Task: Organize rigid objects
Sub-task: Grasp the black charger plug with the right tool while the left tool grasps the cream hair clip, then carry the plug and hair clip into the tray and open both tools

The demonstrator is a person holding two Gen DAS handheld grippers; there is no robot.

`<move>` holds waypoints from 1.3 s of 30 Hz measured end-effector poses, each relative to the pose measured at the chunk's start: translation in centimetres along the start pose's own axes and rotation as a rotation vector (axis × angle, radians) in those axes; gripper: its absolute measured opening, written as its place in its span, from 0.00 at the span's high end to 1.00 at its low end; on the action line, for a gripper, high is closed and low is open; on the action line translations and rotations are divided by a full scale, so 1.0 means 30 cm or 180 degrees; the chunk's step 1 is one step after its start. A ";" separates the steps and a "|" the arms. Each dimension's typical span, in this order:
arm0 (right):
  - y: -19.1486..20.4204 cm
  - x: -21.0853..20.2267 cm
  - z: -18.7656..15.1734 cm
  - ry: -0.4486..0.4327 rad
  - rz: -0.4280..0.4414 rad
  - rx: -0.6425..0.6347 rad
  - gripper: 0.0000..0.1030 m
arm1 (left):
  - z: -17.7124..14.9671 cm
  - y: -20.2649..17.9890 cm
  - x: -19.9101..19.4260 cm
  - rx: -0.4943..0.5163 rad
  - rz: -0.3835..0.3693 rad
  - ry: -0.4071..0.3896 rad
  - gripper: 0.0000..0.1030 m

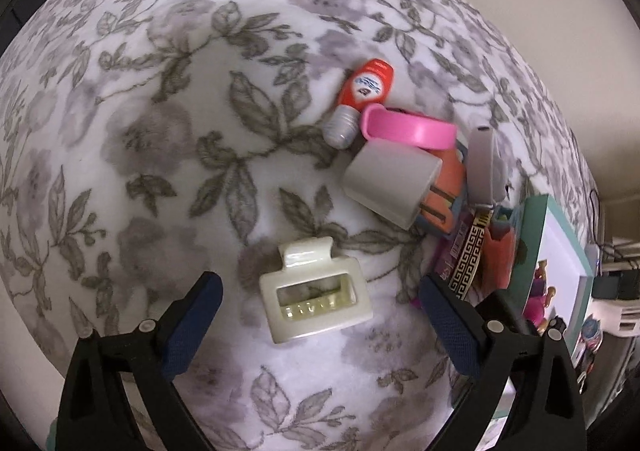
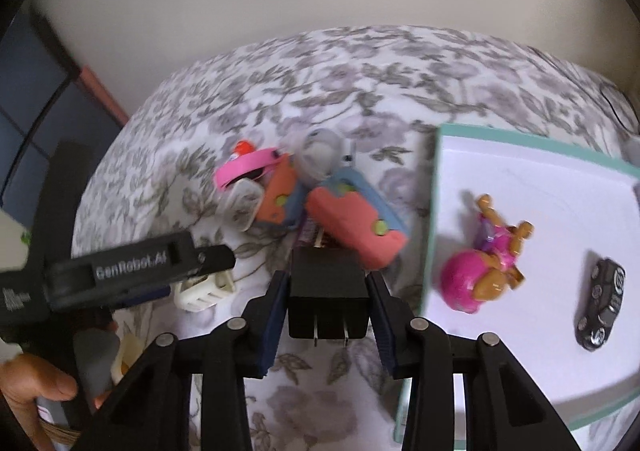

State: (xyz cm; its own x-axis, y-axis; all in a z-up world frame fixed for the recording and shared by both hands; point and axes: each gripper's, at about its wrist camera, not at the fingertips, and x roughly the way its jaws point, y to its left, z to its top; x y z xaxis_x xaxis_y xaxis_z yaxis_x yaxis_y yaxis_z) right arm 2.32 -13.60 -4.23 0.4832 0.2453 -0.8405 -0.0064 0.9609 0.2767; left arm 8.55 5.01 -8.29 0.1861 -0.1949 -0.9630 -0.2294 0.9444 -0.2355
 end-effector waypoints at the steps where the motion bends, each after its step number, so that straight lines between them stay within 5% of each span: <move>1: -0.009 -0.003 0.000 -0.0002 0.0003 0.0033 0.59 | -0.001 -0.005 0.005 0.0016 0.0011 0.0007 0.05; 3: -0.025 -0.008 0.001 -0.0016 0.0016 0.0097 0.59 | -0.004 -0.014 0.018 0.0056 0.0032 0.0037 0.34; 5: -0.039 -0.013 0.003 -0.0031 0.0042 0.0155 0.59 | -0.006 -0.018 0.033 0.0079 0.0068 0.0080 0.44; 15: -0.081 -0.031 0.011 -0.0069 0.0121 0.0321 0.59 | -0.046 -0.006 -0.011 0.0127 0.0022 -0.0046 0.44; 32: -0.184 -0.166 0.034 -0.0496 0.0365 0.0712 0.59 | -0.077 -0.143 -0.217 0.0471 -0.0224 -0.0690 0.44; 39: -0.273 -0.203 0.038 -0.0605 0.0090 0.0846 0.59 | -0.126 -0.278 -0.210 0.0826 -0.0255 -0.0727 0.44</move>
State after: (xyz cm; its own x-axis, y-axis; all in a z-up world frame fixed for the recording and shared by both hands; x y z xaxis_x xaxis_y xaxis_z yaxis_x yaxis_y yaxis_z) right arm 0.43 -23.11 -0.84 0.6410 0.2191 -0.7356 0.1944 0.8808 0.4317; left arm 5.68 -2.63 -0.76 0.4092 -0.2346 -0.8818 0.0395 0.9700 -0.2398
